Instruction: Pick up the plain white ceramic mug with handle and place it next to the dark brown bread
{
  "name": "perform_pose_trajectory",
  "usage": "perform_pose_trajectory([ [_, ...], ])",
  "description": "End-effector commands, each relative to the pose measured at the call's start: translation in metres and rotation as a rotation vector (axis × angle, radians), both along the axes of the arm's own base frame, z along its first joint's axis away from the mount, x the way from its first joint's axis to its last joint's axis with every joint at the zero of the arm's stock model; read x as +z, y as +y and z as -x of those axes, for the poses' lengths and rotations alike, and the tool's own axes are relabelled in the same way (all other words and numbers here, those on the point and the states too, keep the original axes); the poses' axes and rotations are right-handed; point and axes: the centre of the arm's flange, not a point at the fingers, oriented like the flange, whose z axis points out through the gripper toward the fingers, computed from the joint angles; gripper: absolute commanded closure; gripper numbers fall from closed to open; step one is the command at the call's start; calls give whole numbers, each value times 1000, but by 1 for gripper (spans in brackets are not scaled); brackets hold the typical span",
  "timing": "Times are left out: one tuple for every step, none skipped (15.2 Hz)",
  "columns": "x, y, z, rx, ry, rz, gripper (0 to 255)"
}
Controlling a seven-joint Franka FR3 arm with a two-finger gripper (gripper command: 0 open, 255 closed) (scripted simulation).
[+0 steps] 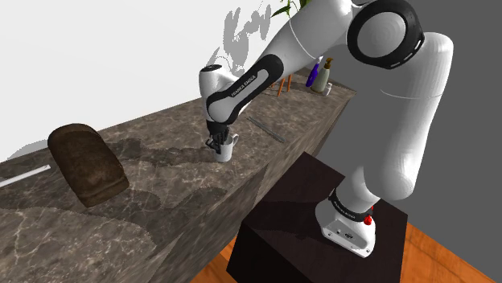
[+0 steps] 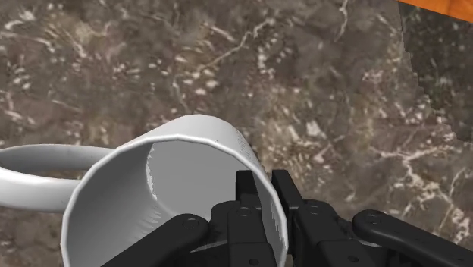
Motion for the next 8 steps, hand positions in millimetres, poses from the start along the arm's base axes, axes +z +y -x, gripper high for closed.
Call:
perform_pose_trajectory([
  [8, 0, 0, 0, 0, 0, 255],
  [13, 0, 0, 0, 0, 0, 255],
  [18, 0, 0, 0, 0, 0, 255],
  [24, 0, 0, 0, 0, 0, 255],
  [29, 0, 0, 0, 0, 0, 255],
  [34, 0, 0, 0, 0, 0, 255],
  [39, 0, 0, 0, 0, 0, 255],
  [45, 0, 0, 0, 0, 0, 255],
])
